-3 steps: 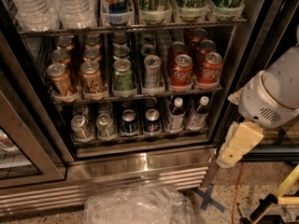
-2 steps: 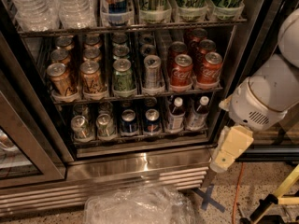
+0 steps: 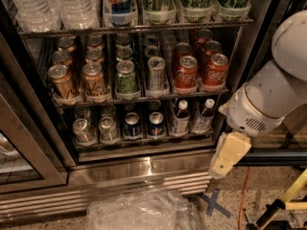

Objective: Pick blue plastic bottle from bottom shelf of fridge

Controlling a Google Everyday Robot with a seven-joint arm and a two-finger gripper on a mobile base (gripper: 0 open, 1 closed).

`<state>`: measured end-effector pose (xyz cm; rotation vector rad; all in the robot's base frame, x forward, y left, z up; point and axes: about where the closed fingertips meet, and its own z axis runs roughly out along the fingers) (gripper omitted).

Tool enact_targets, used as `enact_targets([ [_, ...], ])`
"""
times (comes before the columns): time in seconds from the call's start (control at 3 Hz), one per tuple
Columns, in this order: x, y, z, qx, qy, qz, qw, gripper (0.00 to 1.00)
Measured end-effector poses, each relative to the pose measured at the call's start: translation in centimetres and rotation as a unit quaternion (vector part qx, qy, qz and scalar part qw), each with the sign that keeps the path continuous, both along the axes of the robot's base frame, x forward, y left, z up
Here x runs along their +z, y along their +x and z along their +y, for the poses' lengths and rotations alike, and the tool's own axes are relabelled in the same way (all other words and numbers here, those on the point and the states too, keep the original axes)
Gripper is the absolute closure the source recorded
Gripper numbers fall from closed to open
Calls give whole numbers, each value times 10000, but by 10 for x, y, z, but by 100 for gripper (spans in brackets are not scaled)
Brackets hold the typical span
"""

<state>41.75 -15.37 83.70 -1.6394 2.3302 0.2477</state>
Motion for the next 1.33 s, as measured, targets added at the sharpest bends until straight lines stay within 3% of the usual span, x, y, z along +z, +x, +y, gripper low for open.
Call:
enact_targets([
  [0.67,-95,-2,29,-394,266,619,9970,0],
  [1.0,-127,6,35,-1049,533,541,9916,0],
  [1.33,-130,33,28,-1898,839,262,9779,0],
])
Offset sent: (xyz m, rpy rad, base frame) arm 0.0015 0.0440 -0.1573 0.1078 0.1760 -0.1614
